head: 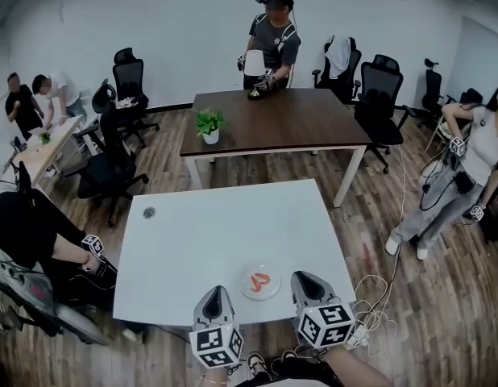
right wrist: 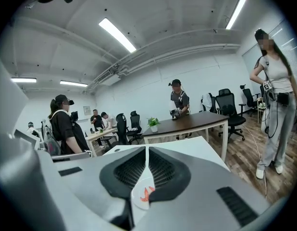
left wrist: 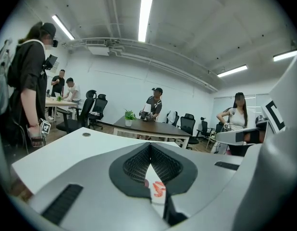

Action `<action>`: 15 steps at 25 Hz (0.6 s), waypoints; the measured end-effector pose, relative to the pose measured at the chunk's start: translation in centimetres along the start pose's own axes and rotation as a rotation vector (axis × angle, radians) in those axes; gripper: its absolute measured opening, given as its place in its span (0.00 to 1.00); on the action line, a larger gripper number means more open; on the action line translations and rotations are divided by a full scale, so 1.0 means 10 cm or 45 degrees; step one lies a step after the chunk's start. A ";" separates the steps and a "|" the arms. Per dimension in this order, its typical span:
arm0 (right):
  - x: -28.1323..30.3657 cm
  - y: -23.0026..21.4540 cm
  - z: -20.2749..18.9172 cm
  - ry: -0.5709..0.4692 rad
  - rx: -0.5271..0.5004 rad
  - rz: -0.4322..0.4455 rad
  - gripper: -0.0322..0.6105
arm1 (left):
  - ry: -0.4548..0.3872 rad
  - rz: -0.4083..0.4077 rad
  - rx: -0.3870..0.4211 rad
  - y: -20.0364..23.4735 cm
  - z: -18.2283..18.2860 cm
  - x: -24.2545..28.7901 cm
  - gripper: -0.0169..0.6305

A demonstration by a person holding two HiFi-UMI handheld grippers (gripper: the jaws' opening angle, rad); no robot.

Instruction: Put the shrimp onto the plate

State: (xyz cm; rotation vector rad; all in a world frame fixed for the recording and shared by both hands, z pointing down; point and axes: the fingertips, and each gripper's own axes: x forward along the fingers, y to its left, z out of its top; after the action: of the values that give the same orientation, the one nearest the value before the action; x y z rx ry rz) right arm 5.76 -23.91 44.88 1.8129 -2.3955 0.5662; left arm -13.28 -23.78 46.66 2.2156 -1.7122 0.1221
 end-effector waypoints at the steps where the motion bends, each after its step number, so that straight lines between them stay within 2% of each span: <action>1: 0.00 0.00 -0.02 0.007 0.002 0.015 0.10 | 0.005 0.007 0.003 -0.03 -0.02 -0.01 0.04; 15: -0.06 -0.13 -0.13 0.071 0.003 0.206 0.10 | 0.034 0.133 -0.006 -0.37 -0.14 -0.05 0.04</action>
State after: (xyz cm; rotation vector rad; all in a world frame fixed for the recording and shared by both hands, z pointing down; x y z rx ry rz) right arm 6.94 -23.21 46.19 1.5914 -2.5202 0.6259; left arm -9.68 -22.10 47.07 2.1120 -1.8119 0.1714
